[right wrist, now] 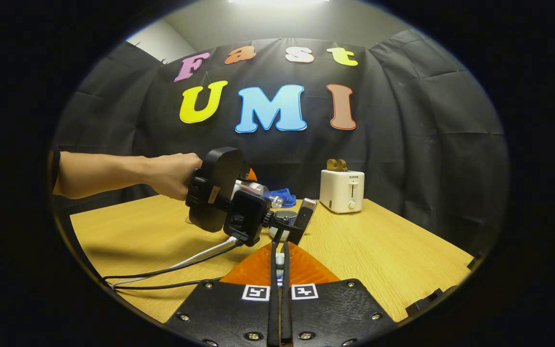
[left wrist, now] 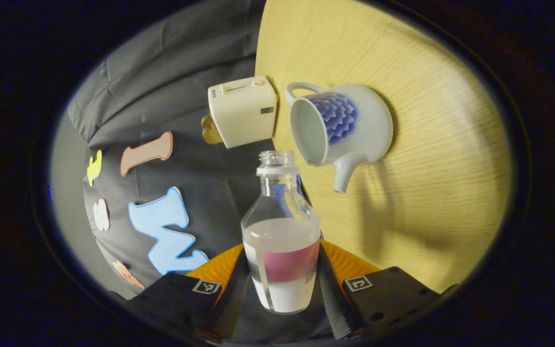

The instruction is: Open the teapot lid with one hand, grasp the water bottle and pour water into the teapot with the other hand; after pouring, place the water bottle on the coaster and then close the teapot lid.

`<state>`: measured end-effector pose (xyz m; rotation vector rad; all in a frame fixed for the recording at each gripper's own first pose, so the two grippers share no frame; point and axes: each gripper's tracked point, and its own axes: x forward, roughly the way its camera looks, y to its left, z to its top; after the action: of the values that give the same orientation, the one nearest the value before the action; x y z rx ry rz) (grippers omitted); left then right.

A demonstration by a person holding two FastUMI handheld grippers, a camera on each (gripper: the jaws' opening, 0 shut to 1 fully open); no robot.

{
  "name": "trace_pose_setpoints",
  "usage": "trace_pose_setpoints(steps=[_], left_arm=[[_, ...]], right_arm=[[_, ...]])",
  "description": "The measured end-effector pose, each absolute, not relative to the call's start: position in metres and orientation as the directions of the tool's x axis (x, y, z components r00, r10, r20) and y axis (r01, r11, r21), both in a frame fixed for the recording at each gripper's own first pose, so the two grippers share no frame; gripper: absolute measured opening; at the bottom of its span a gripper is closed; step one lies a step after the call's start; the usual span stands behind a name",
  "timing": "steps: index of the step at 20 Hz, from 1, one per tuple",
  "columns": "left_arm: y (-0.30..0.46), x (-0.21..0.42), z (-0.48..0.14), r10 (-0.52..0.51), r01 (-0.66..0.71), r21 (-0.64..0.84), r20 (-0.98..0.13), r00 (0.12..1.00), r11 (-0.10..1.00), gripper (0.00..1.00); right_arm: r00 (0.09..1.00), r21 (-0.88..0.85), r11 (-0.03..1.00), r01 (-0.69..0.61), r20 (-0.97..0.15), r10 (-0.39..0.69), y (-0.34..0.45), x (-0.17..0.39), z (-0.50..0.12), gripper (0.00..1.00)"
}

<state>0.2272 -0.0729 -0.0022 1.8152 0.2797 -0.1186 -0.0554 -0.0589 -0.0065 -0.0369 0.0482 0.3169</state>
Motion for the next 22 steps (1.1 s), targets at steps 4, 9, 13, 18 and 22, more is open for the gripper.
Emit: trace_pose_setpoints(steps=[4,9,13,18,22], left_arm=[[-0.072,0.228,-0.004,0.138,0.271,0.923,-0.241,0.961,-0.274,0.86],[-0.071,0.229,-0.003,0.150,0.287,0.904,-0.251,0.956,-0.318,0.85],[-0.073,0.229,0.000,0.143,0.267,0.894,-0.230,0.963,-0.359,0.85],[-0.075,0.230,0.005,0.140,0.257,0.878,-0.218,0.966,-0.404,0.86],[-0.074,0.230,0.006,0.143,0.261,0.867,-0.221,0.965,-0.424,0.85]], right_arm=[[0.950,-0.029,0.950,-0.310,-0.051,0.309,-0.059,-0.053,-0.004,0.02],[0.950,-0.027,0.950,-0.311,-0.050,0.309,-0.060,-0.054,-0.005,0.02],[0.951,-0.023,0.952,-0.305,-0.050,0.304,-0.062,-0.054,-0.004,0.02],[0.952,-0.022,0.953,-0.303,-0.052,0.302,-0.063,-0.054,-0.006,0.02],[0.947,-0.013,0.949,-0.315,-0.069,0.314,-0.061,-0.055,-0.010,0.02]])
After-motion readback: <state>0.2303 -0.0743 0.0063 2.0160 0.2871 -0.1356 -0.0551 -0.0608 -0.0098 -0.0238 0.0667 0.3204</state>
